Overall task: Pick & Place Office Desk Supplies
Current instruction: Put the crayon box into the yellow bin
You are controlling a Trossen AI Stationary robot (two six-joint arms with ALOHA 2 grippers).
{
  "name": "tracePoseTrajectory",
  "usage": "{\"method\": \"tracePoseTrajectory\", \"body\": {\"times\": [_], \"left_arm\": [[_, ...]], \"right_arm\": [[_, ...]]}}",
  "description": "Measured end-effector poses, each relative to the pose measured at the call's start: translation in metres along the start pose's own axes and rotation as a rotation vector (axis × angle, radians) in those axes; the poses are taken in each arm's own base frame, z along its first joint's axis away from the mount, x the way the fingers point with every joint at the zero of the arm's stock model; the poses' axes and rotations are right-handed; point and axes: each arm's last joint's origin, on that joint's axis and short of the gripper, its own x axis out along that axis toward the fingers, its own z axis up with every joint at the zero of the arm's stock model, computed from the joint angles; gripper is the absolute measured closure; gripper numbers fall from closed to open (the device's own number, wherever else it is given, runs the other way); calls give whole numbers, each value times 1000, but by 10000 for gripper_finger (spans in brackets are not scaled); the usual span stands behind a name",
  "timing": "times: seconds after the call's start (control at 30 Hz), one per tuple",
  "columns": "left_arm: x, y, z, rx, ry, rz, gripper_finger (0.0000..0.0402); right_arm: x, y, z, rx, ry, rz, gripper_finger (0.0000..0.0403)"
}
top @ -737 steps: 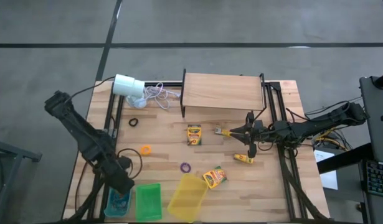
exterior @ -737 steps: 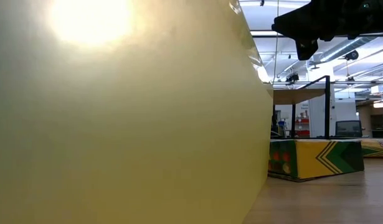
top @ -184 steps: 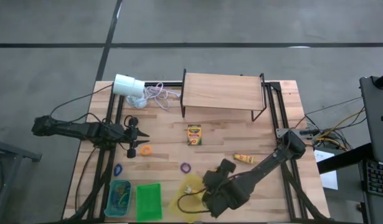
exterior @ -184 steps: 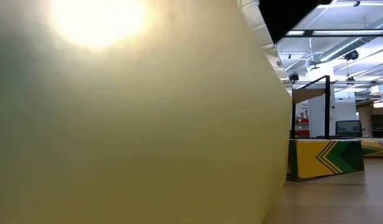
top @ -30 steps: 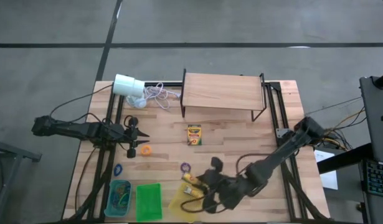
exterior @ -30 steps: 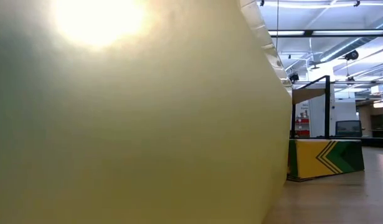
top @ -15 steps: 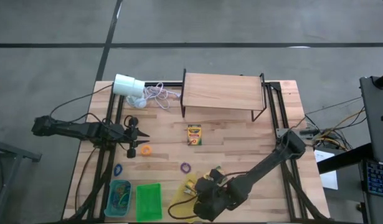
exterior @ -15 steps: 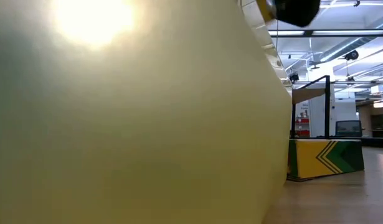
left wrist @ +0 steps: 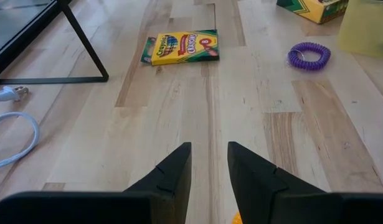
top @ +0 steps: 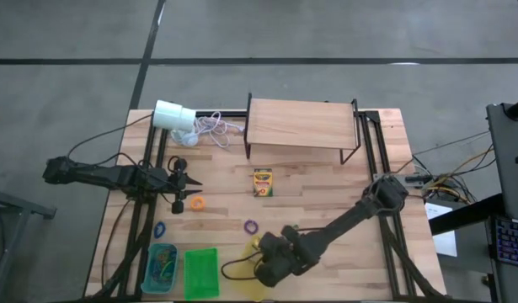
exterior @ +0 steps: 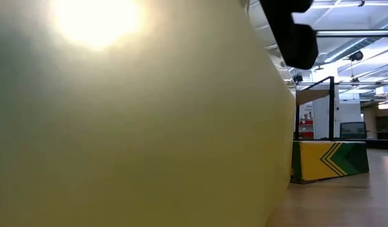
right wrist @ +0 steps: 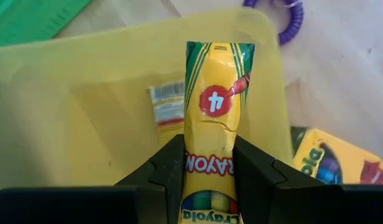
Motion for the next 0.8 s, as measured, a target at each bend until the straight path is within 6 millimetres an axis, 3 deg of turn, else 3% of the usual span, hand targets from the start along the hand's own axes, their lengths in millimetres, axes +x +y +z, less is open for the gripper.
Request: {"method": "tracePoseTrajectory", "body": {"times": [0.2,0.57,0.8], "left_arm": [[0,0,0,0,0,0,293],[0,0,0,1,0,0,293],[0,0,0,3,0,0,293]], "right_arm": [[4,-5,10,24,16,-3,289],[6,-6,13,-5,41,10,223],[6,-6,13,-38,39,13,218]]}}
